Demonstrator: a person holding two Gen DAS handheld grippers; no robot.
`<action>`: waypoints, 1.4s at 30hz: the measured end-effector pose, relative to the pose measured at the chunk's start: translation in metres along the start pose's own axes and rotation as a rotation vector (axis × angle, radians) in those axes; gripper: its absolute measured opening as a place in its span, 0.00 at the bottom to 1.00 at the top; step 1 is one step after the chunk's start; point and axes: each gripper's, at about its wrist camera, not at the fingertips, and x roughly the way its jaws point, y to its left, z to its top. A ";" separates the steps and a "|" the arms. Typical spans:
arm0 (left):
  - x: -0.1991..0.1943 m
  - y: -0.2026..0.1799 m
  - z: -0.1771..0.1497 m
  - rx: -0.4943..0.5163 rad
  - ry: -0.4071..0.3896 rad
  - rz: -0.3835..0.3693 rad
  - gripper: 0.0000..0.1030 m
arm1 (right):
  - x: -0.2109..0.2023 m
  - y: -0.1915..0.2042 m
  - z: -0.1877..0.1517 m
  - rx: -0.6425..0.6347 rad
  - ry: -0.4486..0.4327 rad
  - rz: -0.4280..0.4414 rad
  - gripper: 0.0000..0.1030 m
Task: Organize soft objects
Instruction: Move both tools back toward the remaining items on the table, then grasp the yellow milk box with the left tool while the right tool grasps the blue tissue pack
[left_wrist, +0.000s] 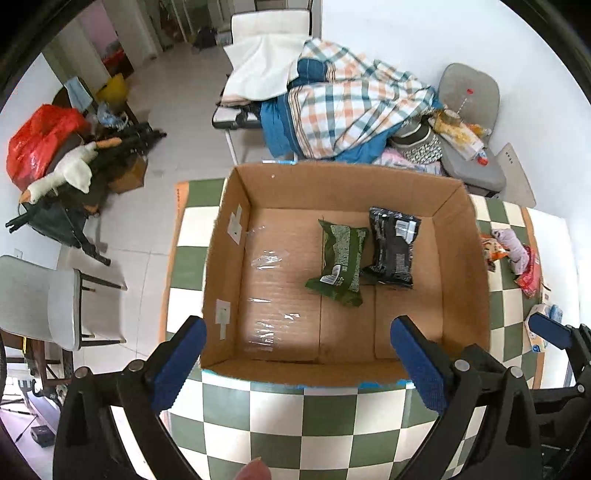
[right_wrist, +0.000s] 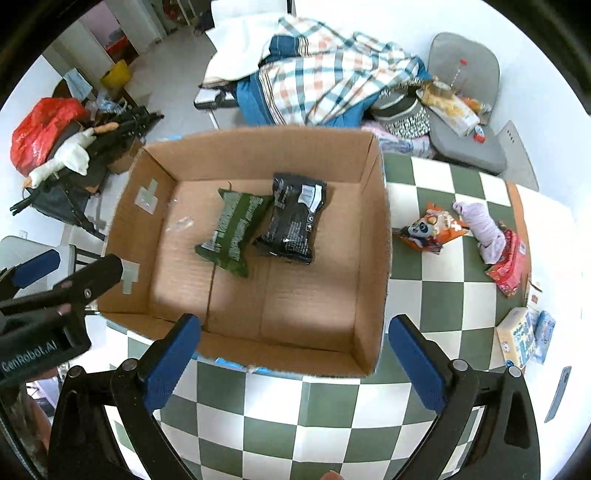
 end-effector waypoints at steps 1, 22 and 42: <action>-0.006 -0.001 -0.002 0.004 -0.012 0.000 0.99 | -0.006 0.000 -0.002 -0.001 -0.009 0.002 1.00; -0.026 -0.238 0.018 0.241 0.070 -0.155 0.99 | -0.072 -0.243 -0.068 0.344 -0.034 0.022 1.00; 0.171 -0.495 -0.016 0.078 0.702 -0.315 0.87 | 0.108 -0.557 -0.117 0.669 0.271 0.001 0.95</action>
